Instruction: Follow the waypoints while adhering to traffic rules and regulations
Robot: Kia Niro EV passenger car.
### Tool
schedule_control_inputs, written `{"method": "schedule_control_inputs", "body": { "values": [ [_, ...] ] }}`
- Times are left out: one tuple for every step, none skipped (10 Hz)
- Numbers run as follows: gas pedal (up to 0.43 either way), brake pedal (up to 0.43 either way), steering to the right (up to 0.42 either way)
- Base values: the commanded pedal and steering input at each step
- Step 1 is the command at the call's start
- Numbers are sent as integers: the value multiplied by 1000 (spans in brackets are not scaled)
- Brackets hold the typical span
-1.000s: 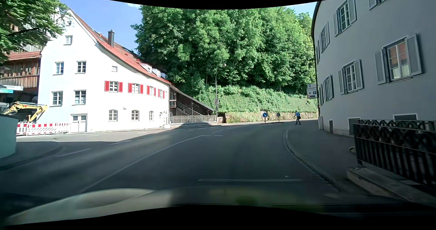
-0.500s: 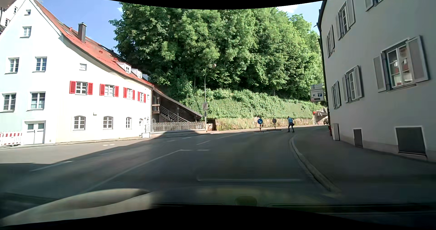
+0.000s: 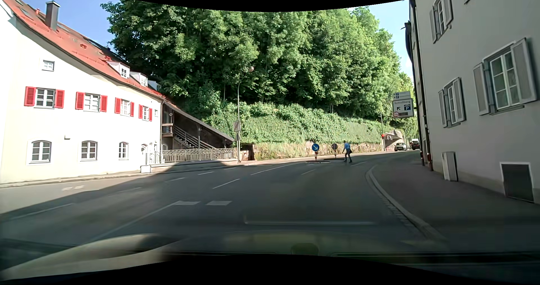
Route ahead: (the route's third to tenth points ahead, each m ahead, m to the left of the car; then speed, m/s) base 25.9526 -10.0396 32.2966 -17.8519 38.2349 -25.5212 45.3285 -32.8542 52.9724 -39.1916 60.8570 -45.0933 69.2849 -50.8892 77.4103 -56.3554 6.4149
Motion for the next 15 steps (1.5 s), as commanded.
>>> {"method": "schedule_control_inputs", "body": {
  "values": [
    [0, 6, 88],
    [0, 6, 99],
    [0, 6, 104],
    [0, 6, 104],
    [0, 6, 104],
    [20, 6, 104],
    [87, 6, 104],
    [87, 6, 104],
    [87, 6, 105],
    [87, 6, 106],
    [98, 6, 106],
    [189, 6, 106],
    [189, 6, 106],
    [209, 6, 108],
    [209, 6, 109]
  ]
}}
